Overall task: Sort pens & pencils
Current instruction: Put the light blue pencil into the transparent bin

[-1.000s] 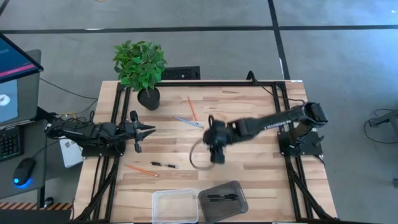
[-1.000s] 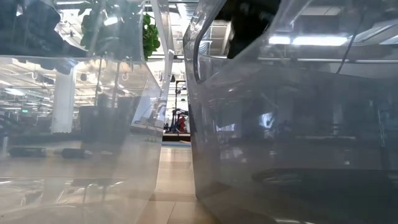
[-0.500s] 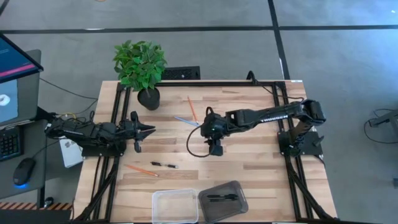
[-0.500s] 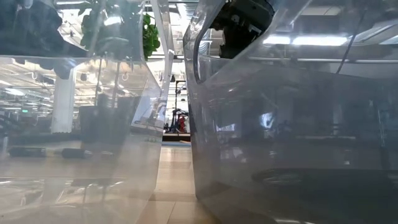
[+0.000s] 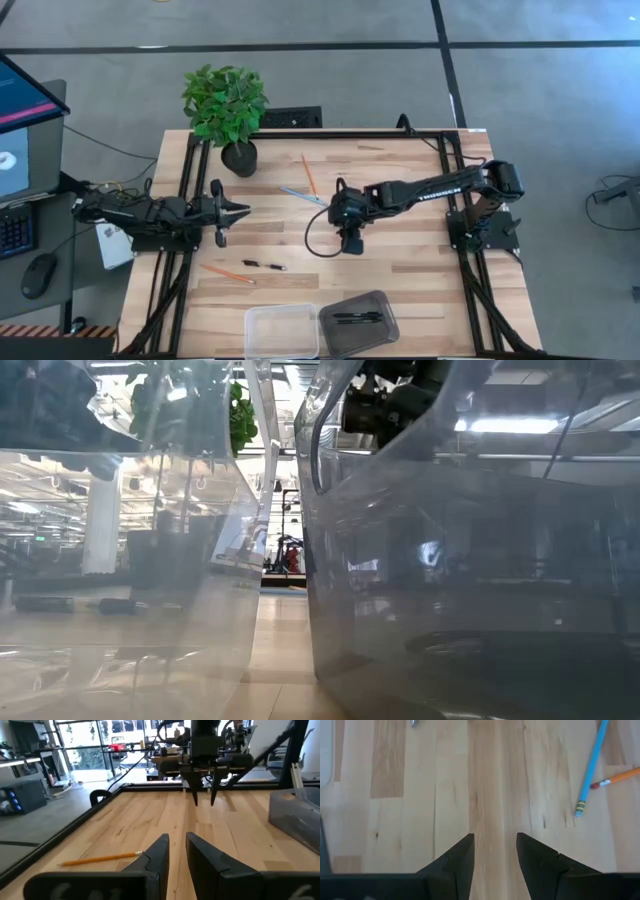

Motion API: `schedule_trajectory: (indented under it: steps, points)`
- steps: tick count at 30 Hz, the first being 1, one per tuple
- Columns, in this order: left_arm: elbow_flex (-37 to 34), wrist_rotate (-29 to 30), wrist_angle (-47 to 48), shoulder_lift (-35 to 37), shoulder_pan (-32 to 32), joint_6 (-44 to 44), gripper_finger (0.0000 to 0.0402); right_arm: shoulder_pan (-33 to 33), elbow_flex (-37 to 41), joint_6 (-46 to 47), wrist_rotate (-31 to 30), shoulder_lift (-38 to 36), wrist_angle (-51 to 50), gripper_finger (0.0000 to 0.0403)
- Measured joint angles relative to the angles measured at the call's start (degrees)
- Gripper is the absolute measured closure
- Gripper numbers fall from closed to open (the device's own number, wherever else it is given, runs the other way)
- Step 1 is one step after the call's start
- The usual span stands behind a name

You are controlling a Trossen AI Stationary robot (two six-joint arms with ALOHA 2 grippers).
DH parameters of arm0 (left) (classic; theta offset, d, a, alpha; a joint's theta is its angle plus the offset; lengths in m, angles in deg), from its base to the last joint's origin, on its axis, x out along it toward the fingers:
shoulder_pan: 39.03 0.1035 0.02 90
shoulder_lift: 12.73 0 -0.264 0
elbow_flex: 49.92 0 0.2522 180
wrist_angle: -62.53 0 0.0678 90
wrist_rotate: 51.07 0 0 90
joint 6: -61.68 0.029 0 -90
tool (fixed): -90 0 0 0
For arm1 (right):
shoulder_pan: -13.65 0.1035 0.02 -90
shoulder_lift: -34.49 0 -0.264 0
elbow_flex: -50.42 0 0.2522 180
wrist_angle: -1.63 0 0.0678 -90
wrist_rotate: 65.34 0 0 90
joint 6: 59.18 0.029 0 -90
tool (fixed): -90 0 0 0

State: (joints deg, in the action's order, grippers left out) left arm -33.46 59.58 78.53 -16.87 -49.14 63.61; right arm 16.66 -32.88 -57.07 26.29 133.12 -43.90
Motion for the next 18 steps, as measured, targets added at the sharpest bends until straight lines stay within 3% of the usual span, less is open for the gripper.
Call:
schedule_trajectory:
  steps: [6,11,18]
  points:
    - [0.0,-2.9,0.0,0.0,0.0,1.8,0.0309,0.4,3.0,1.5,-0.1,0.0,7.1,0.0234]
    - [-0.2,-12.2,-0.3,0.0,0.0,0.0,0.0253,0.4,4.4,3.0,-0.2,0.0,10.9,0.0234]
    - [0.0,-12.5,0.9,0.0,0.0,-2.0,0.0222,-0.4,4.5,1.9,-0.4,-0.6,8.0,0.0234]
